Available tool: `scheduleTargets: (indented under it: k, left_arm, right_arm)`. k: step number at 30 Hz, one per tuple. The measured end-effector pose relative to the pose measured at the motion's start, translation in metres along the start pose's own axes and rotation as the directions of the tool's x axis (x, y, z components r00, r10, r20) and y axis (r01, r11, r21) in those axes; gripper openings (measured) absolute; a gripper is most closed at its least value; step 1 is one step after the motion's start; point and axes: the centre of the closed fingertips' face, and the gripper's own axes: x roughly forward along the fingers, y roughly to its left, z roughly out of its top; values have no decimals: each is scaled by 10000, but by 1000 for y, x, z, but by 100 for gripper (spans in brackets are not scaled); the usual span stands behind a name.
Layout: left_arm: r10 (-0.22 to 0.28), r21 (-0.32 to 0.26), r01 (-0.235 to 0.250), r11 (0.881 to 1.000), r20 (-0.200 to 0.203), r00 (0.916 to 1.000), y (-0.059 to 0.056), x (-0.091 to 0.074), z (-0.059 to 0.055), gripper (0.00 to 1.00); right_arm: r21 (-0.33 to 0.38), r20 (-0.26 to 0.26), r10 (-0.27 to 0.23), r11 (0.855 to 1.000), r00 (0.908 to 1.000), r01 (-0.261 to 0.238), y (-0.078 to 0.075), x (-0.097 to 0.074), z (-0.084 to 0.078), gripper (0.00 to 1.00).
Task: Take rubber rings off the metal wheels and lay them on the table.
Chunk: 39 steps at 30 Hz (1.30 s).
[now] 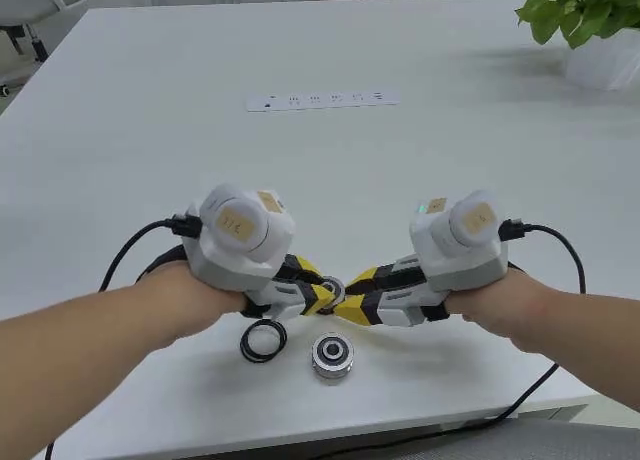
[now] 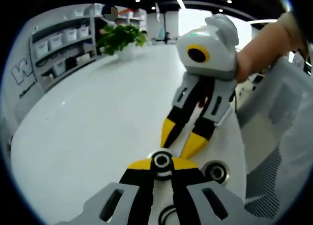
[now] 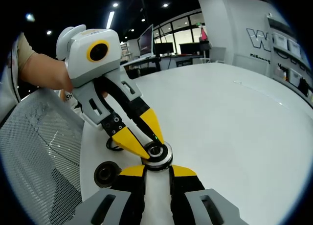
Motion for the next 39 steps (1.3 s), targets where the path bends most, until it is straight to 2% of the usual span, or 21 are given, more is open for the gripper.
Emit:
scheduleTargets:
  k: [10, 12, 14, 18, 22, 27, 31, 32, 33, 38, 39]
  left_arm:
    - [46, -95, -46, 9999, 37, 10000, 2, 2, 0, 14]
    - [47, -111, -46, 9999, 50, 10000, 2, 2, 0, 14]
    - [50, -134, -49, 9999, 66, 10000, 2, 2, 0, 14]
    - [83, -142, -82, 9999, 74, 9999, 2, 2, 0, 14]
    - [199, -65, -199, 9998, 45, 9998, 2, 3, -1, 13]
    - [271, -31, -271, 9996, -42, 9996, 1, 3, 0, 13]
    - [337, -67, -337, 9994, -57, 9994, 2, 3, -1, 13]
    - [347, -78, -348, 9994, -66, 9994, 2, 3, -1, 13]
    - [362, -73, -363, 9993, -76, 9993, 2, 3, -2, 13]
    - [444, -84, -445, 9990, -118, 9989, 1, 3, -2, 12]
    - [481, -87, -483, 9988, -132, 9988, 1, 3, -2, 12]
  right_arm:
    - [-55, -35, -65, 10000, 10000, 65, 0, -1, -1, 13]
    - [43, -84, -124, 9999, 9999, 124, -1, -2, -3, 10]
    - [75, -111, -154, 9999, 9998, 154, -4, -4, -4, 2]
    - [215, -116, -177, 9996, 9998, 179, -3, -3, -4, 1]
    - [1001, -34, -329, 9944, 9995, 331, -6, -4, -4, 0]
    - [1552, 61, -369, 9873, 9993, 355, -7, -4, -4, 0]
    - [2430, 382, -431, 9695, 9983, 325, -12, -8, -1, 0]
    - [2522, 530, -585, 9667, 9969, 433, -15, -10, 1, 0]
    - [2848, 633, -542, 9580, 9965, 340, -15, -11, 3, 0]
    - [2968, 764, -578, 9544, 9954, 327, -15, -12, 4, 0]
    - [3116, 931, -596, 9498, 9939, 278, -14, -12, 8, 0]
